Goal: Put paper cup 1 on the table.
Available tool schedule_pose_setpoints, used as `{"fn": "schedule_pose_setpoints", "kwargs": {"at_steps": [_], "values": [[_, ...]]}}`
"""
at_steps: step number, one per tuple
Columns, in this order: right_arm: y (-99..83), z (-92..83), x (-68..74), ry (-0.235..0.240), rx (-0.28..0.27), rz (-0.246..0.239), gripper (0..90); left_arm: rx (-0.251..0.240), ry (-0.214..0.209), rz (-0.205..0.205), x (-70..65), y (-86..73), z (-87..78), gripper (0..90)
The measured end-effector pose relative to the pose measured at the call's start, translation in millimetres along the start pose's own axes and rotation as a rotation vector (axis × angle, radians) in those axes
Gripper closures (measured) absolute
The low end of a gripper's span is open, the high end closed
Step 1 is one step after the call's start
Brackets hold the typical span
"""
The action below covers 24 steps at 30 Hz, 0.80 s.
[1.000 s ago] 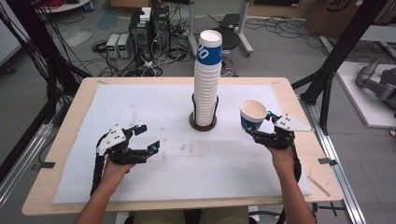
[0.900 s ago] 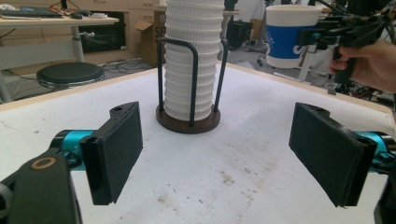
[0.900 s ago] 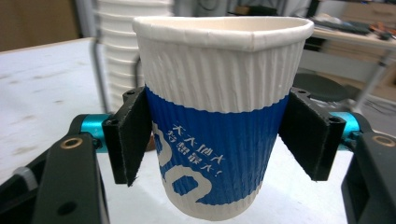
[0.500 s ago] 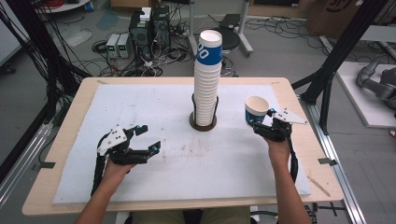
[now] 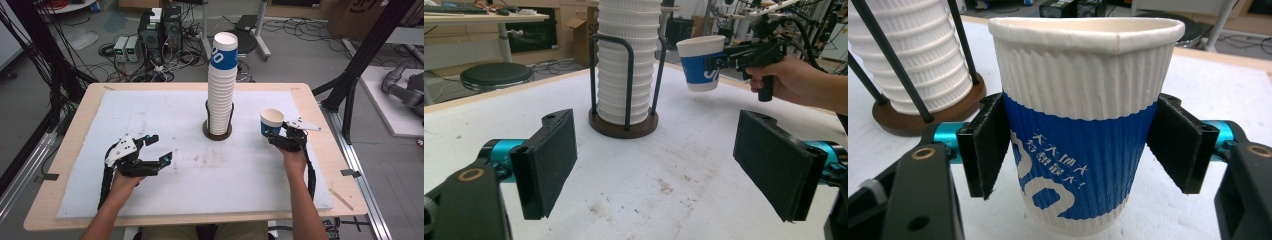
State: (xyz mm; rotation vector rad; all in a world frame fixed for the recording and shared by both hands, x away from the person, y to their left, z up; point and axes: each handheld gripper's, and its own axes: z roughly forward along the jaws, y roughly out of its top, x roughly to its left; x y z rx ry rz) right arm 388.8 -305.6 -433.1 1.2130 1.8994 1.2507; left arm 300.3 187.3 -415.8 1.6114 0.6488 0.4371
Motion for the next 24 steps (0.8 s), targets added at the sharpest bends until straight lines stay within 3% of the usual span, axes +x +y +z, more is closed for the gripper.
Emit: {"fn": "schedule_pose_setpoints", "kwargs": {"at_steps": [6, 24], "values": [[-6.9, 0.8, -2.5, 0.007, 0.029, 0.015, 28.6, 0.004, -0.002, 0.002, 0.0, -0.3, 0.3, 17.8], [-7.4, -5.3, -5.5, 0.021, 0.101, -0.013, 27.7, 0.009, -0.001, -0.004, -0.8, -1.1, 1.0, 18.2]]}}
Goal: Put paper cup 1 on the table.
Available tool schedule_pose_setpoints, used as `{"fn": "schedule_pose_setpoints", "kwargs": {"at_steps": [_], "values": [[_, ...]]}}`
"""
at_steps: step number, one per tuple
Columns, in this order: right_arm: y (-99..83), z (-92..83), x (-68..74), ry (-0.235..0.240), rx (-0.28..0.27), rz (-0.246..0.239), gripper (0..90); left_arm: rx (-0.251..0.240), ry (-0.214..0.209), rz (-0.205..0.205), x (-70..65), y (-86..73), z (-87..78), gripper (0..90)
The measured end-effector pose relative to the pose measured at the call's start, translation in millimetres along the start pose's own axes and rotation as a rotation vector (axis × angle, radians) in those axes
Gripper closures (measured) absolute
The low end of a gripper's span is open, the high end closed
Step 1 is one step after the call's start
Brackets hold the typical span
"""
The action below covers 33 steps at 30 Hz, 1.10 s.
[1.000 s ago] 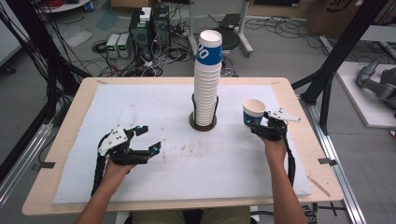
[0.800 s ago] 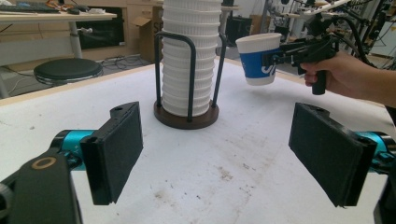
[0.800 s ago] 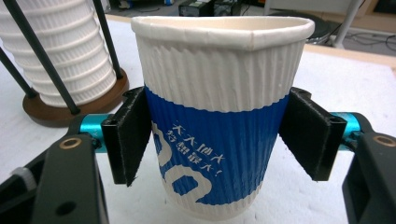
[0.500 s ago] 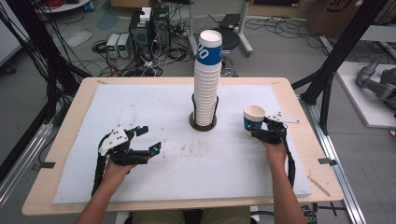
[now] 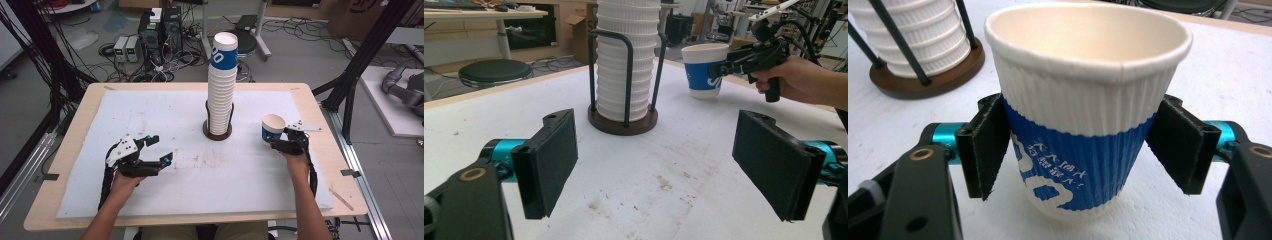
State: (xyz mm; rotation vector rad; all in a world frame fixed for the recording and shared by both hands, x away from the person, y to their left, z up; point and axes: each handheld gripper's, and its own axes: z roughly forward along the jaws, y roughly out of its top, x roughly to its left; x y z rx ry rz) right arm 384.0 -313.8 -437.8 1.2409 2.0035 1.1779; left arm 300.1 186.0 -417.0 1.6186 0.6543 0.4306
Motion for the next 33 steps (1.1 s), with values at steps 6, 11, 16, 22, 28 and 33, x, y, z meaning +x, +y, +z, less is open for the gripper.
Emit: {"fn": "schedule_pose_setpoints", "kwargs": {"at_steps": [6, 11, 16, 22, 28, 33], "values": [[-0.2, -3.3, -0.5, 0.005, 0.027, -0.003, 24.9, 0.006, 0.001, 0.0, 0.4, -0.1, -0.2, 18.3], [-1.3, -5.9, -1.5, -0.002, 0.038, 0.003, 21.5, 0.009, 0.0, -0.002, 0.0, -0.6, 0.8, 18.2], [-4.8, -11.8, -3.2, 0.012, 0.029, 0.006, 19.8, 0.013, 0.0, 0.002, 0.2, -0.7, 1.0, 18.3], [-14.0, -27.1, -8.2, 0.027, 0.026, 0.01, 19.8, 0.011, -0.001, 0.001, -0.5, -0.8, 1.9, 18.2], [-12.8, -49.3, -2.8, 0.07, -0.014, 0.0, 19.8, 0.004, 0.008, -0.003, 0.6, 0.0, 0.8, 18.2], [-8.6, -65.1, 9.7, 0.106, -0.052, -0.033, 19.8, -0.009, 0.014, -0.027, 2.8, 1.6, -1.7, 17.9]]}}
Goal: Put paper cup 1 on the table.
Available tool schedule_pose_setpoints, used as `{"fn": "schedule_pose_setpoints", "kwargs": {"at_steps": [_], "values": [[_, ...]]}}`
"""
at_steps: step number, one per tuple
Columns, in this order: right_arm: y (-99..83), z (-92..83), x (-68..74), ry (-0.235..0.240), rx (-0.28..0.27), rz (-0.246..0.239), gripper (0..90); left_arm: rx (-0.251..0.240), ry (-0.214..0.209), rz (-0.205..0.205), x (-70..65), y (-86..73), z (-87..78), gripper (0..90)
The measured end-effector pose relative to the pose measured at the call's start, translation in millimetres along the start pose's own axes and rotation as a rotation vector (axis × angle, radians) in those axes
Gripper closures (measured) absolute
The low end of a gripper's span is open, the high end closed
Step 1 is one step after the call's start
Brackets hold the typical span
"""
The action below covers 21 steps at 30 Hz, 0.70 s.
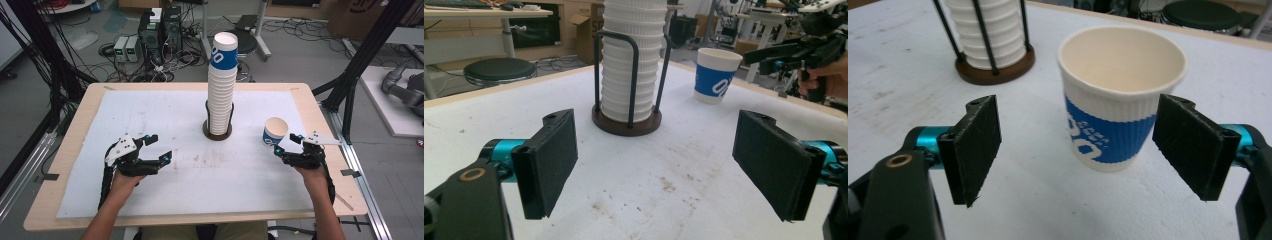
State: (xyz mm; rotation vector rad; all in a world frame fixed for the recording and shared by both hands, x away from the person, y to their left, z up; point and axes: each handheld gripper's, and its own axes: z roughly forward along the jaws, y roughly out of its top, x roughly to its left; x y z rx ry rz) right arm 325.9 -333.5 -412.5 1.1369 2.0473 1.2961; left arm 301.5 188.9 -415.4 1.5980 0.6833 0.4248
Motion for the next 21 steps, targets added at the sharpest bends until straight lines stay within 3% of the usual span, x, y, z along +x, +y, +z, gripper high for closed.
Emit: {"fn": "schedule_pose_setpoints", "kwargs": {"at_steps": [9, 21], "values": [[5.1, -12.4, 20.0, 0.046, -0.048, -0.057, 19.8, -0.011, 0.004, -0.011, 2.2, 1.2, -3.8, 17.6], [5.5, -13.1, 23.6, 0.076, -0.053, -0.036, 19.8, -0.022, 0.018, -0.017, 7.3, 1.0, -12.3, 17.7]]}}
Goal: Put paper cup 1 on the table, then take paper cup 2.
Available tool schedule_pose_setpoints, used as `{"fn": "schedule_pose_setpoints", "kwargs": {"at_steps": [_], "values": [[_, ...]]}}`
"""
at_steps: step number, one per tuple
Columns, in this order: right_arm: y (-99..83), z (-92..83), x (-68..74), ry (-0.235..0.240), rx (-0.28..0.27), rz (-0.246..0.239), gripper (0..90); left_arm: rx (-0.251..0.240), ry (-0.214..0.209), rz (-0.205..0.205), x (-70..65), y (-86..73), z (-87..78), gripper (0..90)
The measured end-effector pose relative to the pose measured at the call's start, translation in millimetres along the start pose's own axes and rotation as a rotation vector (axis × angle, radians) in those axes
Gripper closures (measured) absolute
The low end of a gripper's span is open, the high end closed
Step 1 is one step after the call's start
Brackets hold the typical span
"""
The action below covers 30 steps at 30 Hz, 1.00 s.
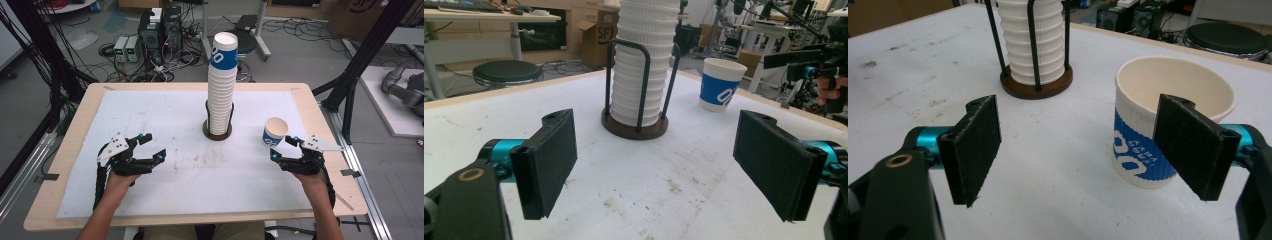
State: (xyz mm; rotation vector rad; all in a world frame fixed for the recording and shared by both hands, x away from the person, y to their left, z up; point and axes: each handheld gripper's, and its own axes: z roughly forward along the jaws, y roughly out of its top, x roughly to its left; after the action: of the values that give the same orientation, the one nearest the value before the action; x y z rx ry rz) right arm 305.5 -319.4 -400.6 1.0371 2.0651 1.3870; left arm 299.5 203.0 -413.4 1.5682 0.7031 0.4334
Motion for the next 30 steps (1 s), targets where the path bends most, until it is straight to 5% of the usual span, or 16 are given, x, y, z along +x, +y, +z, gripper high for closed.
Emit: {"fn": "schedule_pose_setpoints", "kwargs": {"at_steps": [23, 30], "values": [[17.0, 13.9, 11.1, 0.069, 0.013, 0.003, 19.8, 0.009, 0.003, -0.002, 0.9, -2.1, -0.8, 17.7], [40.0, 22.2, 17.8, 0.119, -0.014, -0.028, 19.8, 0.005, -0.002, -0.001, 0.6, -1.5, -1.4, 17.6]]}}
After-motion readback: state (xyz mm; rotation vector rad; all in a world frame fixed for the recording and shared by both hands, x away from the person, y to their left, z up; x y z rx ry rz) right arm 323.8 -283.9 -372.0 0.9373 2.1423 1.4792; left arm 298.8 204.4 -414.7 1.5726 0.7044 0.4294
